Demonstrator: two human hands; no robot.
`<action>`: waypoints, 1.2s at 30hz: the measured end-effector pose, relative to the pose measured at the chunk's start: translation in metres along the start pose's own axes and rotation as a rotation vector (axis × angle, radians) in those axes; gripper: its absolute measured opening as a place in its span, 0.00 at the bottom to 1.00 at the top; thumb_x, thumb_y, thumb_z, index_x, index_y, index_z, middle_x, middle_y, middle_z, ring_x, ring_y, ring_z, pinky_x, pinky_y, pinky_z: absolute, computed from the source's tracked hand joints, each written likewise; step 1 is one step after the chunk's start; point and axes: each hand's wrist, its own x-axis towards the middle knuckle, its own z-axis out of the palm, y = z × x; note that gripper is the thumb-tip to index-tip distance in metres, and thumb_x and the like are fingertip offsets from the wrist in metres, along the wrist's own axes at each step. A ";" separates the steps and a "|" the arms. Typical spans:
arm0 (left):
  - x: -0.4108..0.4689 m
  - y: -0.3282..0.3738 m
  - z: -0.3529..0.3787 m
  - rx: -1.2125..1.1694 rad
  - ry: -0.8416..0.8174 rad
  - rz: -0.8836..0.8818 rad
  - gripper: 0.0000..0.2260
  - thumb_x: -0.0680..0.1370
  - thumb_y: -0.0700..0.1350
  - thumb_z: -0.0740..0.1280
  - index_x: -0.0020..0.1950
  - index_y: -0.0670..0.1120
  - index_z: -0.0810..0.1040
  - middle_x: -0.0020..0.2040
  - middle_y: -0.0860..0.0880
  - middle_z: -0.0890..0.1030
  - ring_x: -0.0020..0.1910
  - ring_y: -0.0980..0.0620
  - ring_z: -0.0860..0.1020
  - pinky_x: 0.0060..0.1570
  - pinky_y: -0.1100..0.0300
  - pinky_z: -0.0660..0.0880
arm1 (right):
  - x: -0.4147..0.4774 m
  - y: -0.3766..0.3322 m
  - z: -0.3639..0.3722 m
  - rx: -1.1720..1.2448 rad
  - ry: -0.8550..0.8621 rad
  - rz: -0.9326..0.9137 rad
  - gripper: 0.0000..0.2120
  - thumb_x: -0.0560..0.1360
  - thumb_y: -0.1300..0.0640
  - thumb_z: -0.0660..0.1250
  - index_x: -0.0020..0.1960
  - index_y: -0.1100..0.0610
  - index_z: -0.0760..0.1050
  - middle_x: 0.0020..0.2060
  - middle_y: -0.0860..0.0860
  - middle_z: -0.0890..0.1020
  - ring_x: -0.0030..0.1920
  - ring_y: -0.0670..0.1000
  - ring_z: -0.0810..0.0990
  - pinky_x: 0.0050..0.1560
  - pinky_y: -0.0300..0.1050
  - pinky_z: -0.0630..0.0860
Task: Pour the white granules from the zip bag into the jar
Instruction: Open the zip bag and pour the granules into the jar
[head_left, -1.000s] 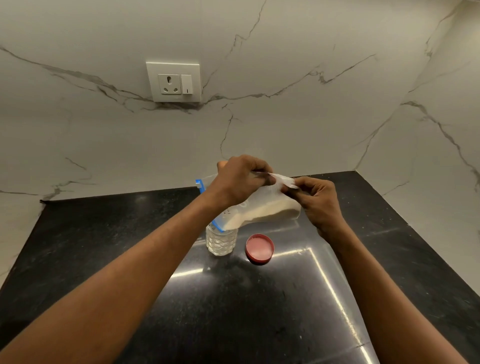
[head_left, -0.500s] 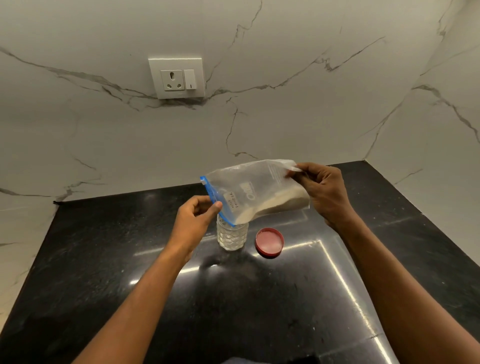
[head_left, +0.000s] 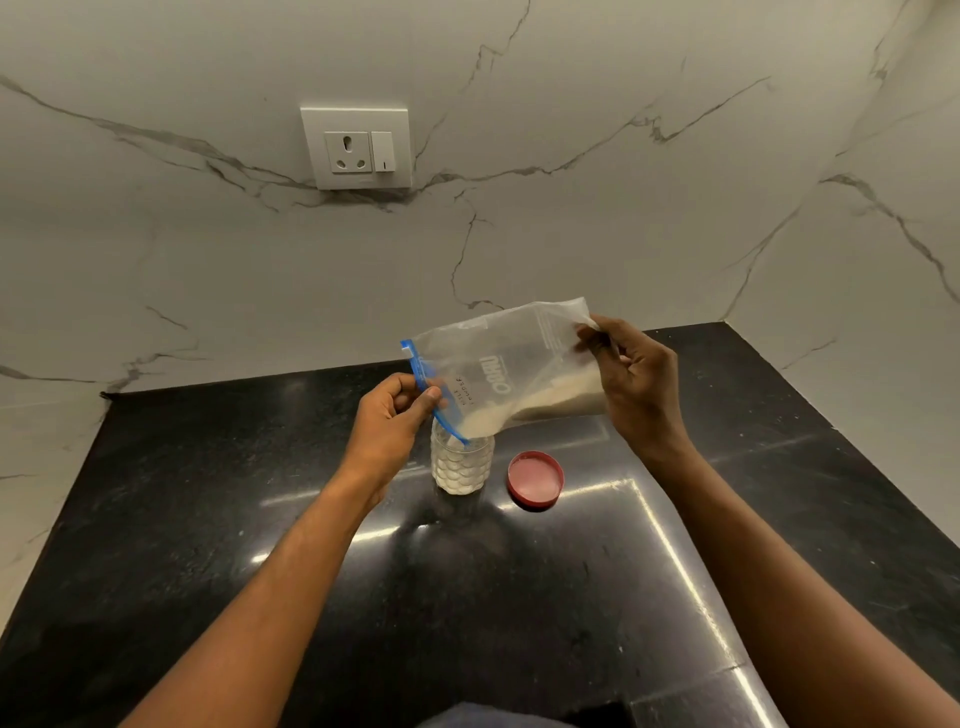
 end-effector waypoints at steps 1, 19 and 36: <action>0.001 0.000 0.000 0.003 0.003 0.007 0.06 0.83 0.40 0.70 0.58 0.48 0.82 0.56 0.50 0.87 0.56 0.57 0.86 0.49 0.65 0.83 | -0.001 0.000 0.000 -0.006 0.000 0.004 0.09 0.83 0.61 0.66 0.61 0.60 0.83 0.44 0.50 0.85 0.45 0.37 0.82 0.47 0.32 0.77; 0.002 0.002 0.001 -0.030 0.007 0.058 0.07 0.82 0.38 0.70 0.55 0.50 0.82 0.55 0.51 0.87 0.56 0.57 0.86 0.50 0.66 0.83 | 0.004 -0.007 -0.006 -0.038 -0.006 0.001 0.10 0.84 0.61 0.66 0.60 0.63 0.83 0.45 0.50 0.85 0.45 0.35 0.82 0.46 0.29 0.77; 0.008 -0.007 -0.002 -0.036 0.010 0.035 0.07 0.81 0.40 0.72 0.57 0.50 0.83 0.53 0.54 0.88 0.55 0.58 0.86 0.48 0.67 0.83 | 0.014 -0.003 -0.013 -0.040 -0.060 -0.050 0.09 0.80 0.64 0.71 0.58 0.61 0.85 0.49 0.42 0.85 0.49 0.33 0.83 0.48 0.28 0.77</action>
